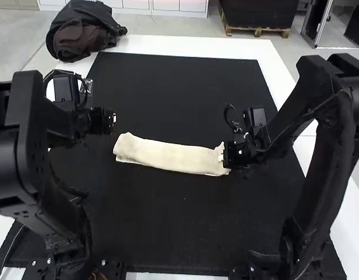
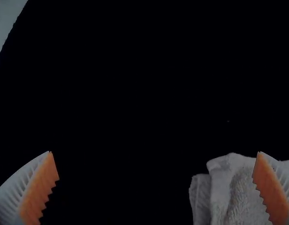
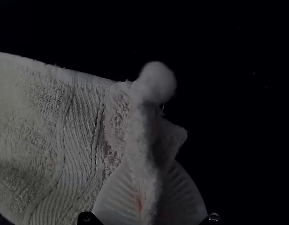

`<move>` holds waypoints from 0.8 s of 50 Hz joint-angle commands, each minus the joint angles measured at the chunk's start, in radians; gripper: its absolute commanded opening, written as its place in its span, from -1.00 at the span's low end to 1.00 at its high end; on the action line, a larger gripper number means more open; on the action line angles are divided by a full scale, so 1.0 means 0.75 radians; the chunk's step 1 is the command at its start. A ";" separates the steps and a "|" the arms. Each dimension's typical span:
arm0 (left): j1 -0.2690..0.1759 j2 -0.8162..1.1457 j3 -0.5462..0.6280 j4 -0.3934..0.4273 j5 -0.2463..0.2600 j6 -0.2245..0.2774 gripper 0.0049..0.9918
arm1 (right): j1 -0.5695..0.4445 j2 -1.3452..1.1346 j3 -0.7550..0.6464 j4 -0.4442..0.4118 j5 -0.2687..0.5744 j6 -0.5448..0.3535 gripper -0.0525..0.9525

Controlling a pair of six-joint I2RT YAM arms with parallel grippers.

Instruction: Fold the towel.

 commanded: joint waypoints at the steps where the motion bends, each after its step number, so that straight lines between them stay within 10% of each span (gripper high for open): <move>1: 0.009 -0.021 0.004 0.006 -0.002 -0.011 0.95 | 0.030 0.040 0.010 -0.013 -0.055 0.000 -0.94; 40: 0.009 -0.021 -0.014 0.039 -0.031 -0.033 0.95 | -0.052 -0.365 0.231 -0.340 -0.178 0.043 -0.94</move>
